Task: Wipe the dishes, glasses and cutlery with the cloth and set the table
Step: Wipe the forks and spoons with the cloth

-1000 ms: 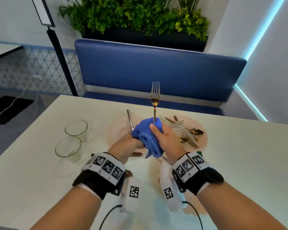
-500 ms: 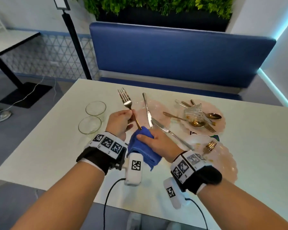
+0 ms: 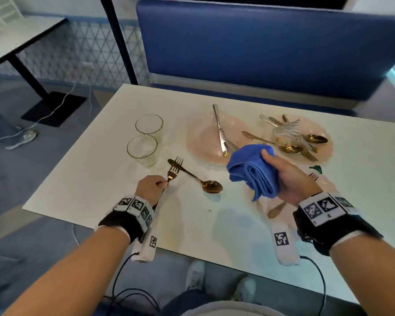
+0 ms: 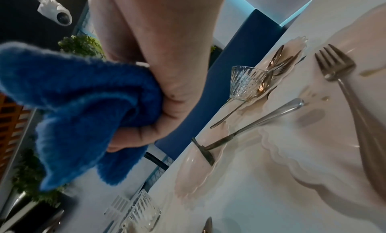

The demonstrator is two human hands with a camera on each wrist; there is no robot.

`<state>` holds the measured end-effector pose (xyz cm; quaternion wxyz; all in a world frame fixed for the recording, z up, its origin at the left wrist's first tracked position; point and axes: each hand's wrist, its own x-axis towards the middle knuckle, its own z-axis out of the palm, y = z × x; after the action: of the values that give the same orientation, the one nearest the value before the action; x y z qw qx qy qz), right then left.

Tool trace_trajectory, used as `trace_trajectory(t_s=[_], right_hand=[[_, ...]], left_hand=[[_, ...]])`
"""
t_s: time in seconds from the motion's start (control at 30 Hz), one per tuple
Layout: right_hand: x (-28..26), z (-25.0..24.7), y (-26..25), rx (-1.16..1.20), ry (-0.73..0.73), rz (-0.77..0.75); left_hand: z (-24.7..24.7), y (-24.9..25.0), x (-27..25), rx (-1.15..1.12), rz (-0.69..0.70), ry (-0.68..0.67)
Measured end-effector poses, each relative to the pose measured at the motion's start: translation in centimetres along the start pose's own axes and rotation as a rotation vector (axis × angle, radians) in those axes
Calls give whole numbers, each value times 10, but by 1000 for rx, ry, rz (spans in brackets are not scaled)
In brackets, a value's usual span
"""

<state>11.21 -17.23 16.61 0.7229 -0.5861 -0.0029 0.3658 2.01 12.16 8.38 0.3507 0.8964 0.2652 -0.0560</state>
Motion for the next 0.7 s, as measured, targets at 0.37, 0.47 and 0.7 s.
trace_trajectory(t_s=[0.37,0.47,0.7], right_hand=[[0,-14,-7,23,24,-7],[0,-20,-7,32,46,-3],[4,-21,-8,43,42,1]], left_hand=[[17,-18,13,-38,124,-1],[10,-12,18,56,150,-72],[12,39,52,226,237,-56]])
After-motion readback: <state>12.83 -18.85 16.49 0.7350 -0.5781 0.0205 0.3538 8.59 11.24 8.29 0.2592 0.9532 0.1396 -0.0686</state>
